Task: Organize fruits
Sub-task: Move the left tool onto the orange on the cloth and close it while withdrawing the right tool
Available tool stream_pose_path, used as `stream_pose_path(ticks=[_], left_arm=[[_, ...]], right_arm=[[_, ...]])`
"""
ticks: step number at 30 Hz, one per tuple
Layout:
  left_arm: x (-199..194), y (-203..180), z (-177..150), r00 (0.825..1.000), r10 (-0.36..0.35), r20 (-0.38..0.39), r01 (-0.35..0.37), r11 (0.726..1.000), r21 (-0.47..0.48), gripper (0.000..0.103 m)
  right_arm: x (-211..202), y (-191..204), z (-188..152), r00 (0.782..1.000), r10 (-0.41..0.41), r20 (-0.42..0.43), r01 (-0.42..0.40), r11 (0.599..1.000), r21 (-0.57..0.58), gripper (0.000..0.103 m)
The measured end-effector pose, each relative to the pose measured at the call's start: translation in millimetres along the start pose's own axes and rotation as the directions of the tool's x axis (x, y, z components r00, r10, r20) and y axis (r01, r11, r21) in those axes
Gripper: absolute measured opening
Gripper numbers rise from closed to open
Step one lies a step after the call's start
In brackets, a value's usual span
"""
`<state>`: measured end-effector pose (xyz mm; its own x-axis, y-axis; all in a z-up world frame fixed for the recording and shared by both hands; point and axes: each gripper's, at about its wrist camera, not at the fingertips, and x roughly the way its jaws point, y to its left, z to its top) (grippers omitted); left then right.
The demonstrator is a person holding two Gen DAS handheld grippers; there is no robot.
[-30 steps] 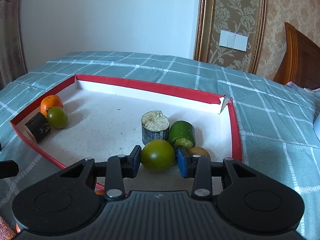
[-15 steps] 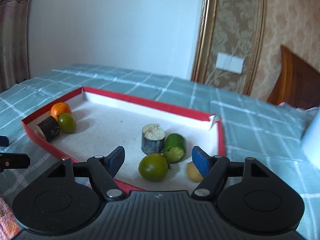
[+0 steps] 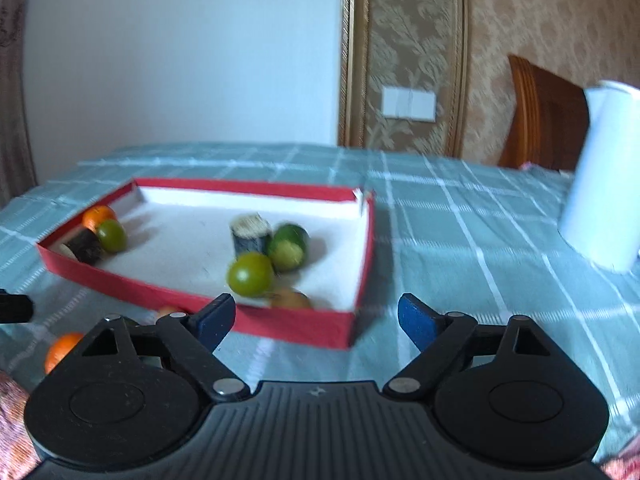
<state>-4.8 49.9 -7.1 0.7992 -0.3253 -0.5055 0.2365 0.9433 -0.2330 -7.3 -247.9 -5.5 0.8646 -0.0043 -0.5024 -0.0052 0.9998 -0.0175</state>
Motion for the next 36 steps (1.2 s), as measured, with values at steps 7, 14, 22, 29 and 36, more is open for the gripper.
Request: stream_pose_path(ticks=[7,14,22,29,36], left_arm=[[-6.6,-44.4,-5.7,0.999,-0.034,0.013,0.032,0.989,0.146,0.103],[-0.7,-59.7,-10.6,0.997,-0.076,-0.017,0.078,0.985,0.153,0.103],[14.9,-79.3,-14.3,0.994,-0.081,-0.069,0.094,0.974,0.206,0.081],[24.2,-80.3,-18.8,0.990,-0.100,-0.098,0.119,0.970,0.213,0.040],[21.7,-82.6,-22.0,0.991,-0.102,-0.085,0.118,0.967,0.224,0.040]], right_arm=[[9.2,-0.1,-3.4,0.998,-0.026,-0.050,0.026,1.000,0.002,0.089],[11.2,0.7,-5.6,0.997,-0.039,-0.069,0.039,0.999,-0.003,0.089],[11.9,0.8,-5.7,0.996,-0.047,-0.073,0.046,0.999,-0.008,0.089],[12.5,1.3,-5.2,0.996,-0.047,-0.075,0.046,0.999,-0.008,0.089],[13.9,2.0,-6.3,0.995,-0.050,-0.083,0.049,0.999,-0.014,0.089]])
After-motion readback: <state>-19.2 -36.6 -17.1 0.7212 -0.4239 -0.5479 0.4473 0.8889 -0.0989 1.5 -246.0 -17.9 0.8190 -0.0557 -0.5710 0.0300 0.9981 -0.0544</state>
